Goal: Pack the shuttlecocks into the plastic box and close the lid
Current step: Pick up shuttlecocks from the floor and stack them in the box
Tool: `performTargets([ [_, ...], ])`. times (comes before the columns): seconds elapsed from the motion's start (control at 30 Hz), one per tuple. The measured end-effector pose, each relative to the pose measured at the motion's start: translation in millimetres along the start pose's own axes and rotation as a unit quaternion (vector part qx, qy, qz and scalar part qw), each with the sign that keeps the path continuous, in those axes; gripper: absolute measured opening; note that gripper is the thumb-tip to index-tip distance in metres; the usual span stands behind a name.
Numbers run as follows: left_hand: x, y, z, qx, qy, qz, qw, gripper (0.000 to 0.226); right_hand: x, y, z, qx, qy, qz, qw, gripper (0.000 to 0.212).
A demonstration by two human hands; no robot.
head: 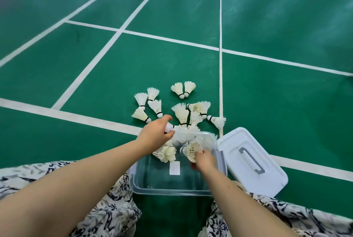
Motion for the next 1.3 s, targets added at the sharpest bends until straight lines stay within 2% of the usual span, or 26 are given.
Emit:
performTargets([
  [0.13, 5.8, -0.9, -5.2, 0.005, 0.014, -0.016, 1.0, 0.039, 15.2, 18.8, 14.3, 0.088, 0.028, -0.01, 0.996, 0.016],
  [0.3, 5.0, 9.7, 0.4, 0.073, 0.063, -0.01, 0.995, 0.042, 33.2, 36.4, 14.0, 0.157, 0.024, -0.033, 0.987, 0.023],
  [0.47, 3.6, 18.7, -10.7, 0.07, 0.051, 0.009, 0.996, 0.044, 56.1, 47.3, 2.1, 0.115, -0.044, -0.071, 0.99, 0.022],
  [0.53, 5.3, 19.4, -19.0, 0.061, 0.049, 0.007, 0.997, 0.045, 63.6, 51.6, 1.7, 0.113, -0.022, -0.075, 0.991, 0.029],
  [0.67, 7.9, 20.9, -31.0, 0.053, 0.041, 0.007, 0.998, 0.046, 65.7, 52.4, 9.2, 0.096, 0.051, -0.032, 0.994, 0.038],
  [0.8, 11.4, 21.7, -34.6, 0.066, 0.05, 0.007, 0.997, 0.047, 62.9, 47.4, 21.0, 0.067, 0.155, -0.113, 0.979, 0.047],
  [0.97, 17.8, 20.9, -36.2, 0.082, 0.064, -0.015, 0.994, 0.048, 59.0, 36.0, 12.8, 0.044, 0.145, -0.165, 0.975, 0.049],
  [1.1, 18.8, 21.3, -31.1, 0.088, 0.068, -0.015, 0.994, 0.048, 30.5, 6.1, -6.7, -0.029, 0.148, -0.102, 0.983, 0.036],
  [1.2, 21.5, 20.3, -17.4, 0.101, 0.069, -0.024, 0.992, 0.053, 12.9, -16.6, -17.5, -0.182, 0.036, -0.031, 0.982, 0.033],
  [1.3, 26.0, 15.7, -2.7, 0.1, 0.018, -0.025, 0.995, 0.054, 9.3, -41.2, -29.0, -0.309, -0.047, -0.004, 0.95, 0.034],
])
Point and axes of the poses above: each hand's wrist, its own y-axis towards the middle knuckle, its own x-axis out of the palm, z = x × y, the point moved 3 cm from there along y, towards the middle knuckle, and after that the axes turned 14 degrees about x, right-handed, at the moved point
